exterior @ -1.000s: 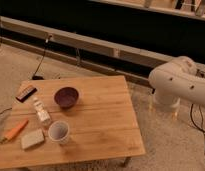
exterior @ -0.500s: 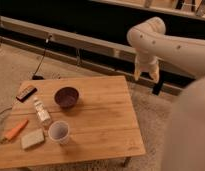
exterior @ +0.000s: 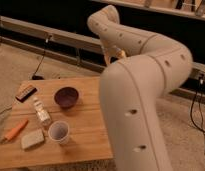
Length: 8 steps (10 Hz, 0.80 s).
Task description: Move the arm in a circular motion
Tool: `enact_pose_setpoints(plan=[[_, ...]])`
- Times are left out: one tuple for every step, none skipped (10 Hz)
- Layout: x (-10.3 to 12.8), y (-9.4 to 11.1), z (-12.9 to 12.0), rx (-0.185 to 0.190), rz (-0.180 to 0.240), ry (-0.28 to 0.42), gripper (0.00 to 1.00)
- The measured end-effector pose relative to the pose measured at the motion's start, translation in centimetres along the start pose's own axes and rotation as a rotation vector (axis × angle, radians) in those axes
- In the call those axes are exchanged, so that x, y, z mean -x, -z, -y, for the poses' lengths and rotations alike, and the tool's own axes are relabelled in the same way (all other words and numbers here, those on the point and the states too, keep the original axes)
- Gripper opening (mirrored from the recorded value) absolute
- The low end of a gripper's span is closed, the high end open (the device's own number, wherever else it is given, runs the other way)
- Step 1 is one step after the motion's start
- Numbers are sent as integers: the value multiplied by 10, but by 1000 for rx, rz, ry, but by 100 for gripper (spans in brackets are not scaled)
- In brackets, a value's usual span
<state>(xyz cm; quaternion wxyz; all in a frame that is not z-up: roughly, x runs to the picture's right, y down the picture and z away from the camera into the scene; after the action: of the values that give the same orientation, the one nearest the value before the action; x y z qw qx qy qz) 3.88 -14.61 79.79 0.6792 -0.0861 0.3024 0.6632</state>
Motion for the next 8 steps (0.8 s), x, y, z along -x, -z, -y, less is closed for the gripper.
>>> enact_pose_setpoints(plan=[[5,8,-42,15,8,74,65],[6,14,-73,26,10,132,65],[2,21,-107,38,10,200,65],[-6,28,-143,46,6,279,65],[-18,36,-178,54,4,358,65],[-37,44,-218,63,-1,462,65],[-51,51,-243,73,-1,530,65],[-74,63,-276,88,4,624,65]])
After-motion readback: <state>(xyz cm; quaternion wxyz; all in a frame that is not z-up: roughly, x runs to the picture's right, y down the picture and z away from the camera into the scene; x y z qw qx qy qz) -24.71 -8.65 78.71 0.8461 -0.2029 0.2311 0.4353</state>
